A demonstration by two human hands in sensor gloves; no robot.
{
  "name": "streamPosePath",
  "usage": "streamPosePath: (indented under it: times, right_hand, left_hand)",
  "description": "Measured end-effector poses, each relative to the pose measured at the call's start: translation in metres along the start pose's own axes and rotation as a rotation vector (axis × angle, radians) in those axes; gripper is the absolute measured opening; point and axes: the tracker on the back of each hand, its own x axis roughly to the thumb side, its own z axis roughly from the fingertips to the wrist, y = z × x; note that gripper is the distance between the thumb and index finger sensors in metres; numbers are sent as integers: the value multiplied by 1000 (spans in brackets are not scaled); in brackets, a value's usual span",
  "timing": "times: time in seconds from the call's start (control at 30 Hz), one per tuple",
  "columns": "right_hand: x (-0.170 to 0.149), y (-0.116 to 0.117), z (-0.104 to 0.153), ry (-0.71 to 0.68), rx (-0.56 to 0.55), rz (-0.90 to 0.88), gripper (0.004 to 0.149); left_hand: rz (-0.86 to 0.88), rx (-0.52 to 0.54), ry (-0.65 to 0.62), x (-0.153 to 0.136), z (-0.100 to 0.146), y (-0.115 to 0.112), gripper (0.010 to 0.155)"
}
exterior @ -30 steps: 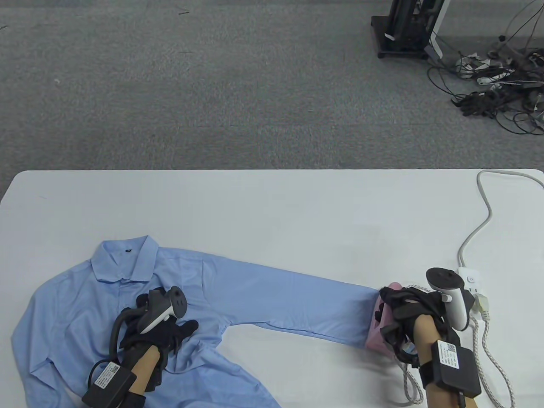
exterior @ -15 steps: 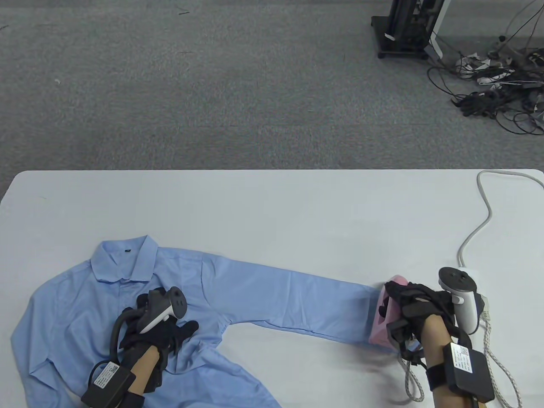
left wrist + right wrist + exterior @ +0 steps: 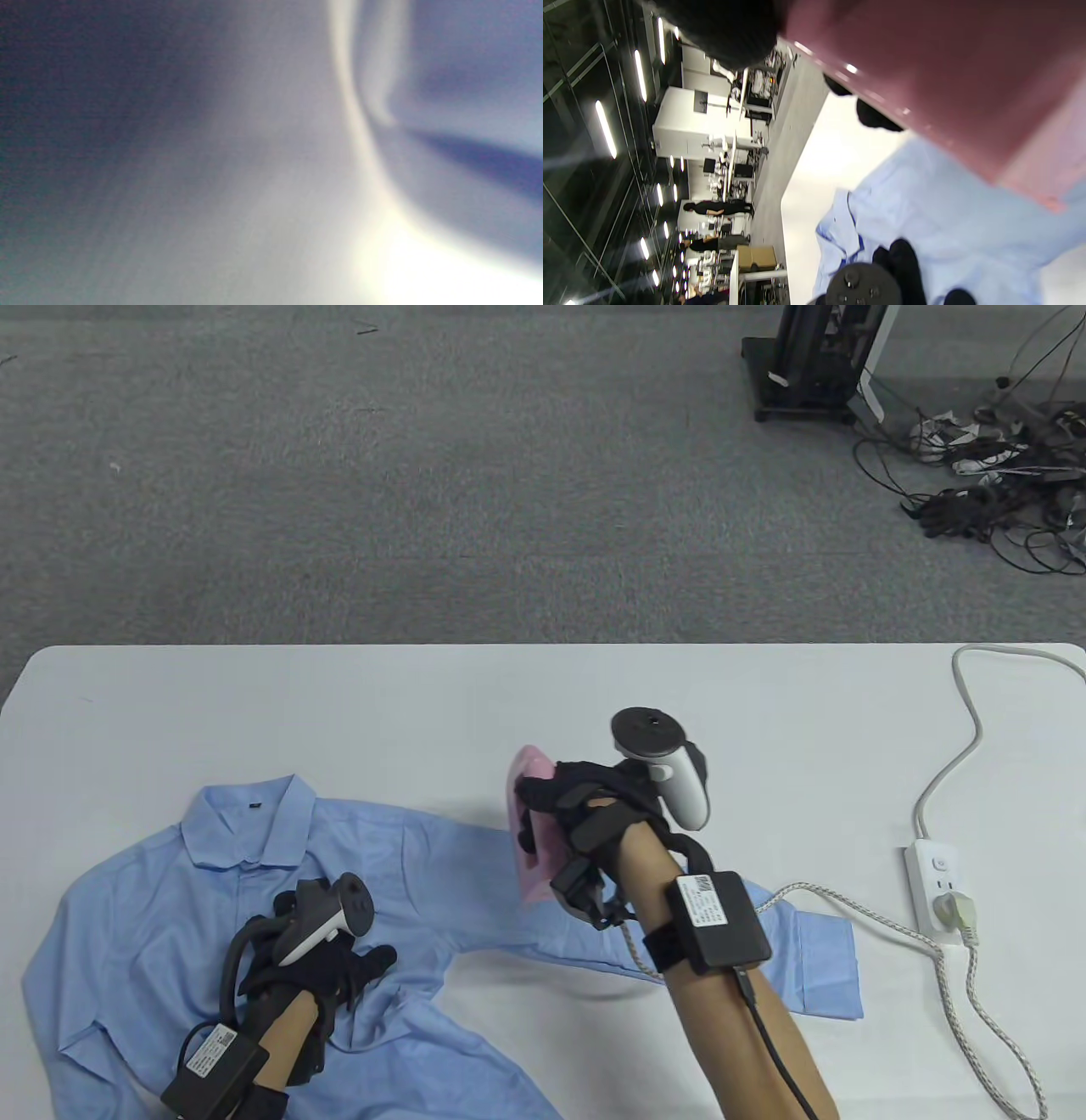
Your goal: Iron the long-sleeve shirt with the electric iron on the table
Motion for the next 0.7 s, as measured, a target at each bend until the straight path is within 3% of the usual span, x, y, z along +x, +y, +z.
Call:
streamPosePath:
  times: [0.23,0.37,0.53,0.7]
  right_hand:
    - [-37,73,-71,118,206,-77,67]
    - [-44,95,-87,132,209,-79,66]
    - [-54,109,-97,177,177,22,64]
    - [-65,88,-92,224,73,-21,63]
  left_hand:
    - [-14,1,-1,2,-1,2,92]
    - [-20,1,-6,2,-1,3,92]
    - [-24,-26,-7,2,-2,3,91]
    - [-25,-30,-3,2,-1,3,92]
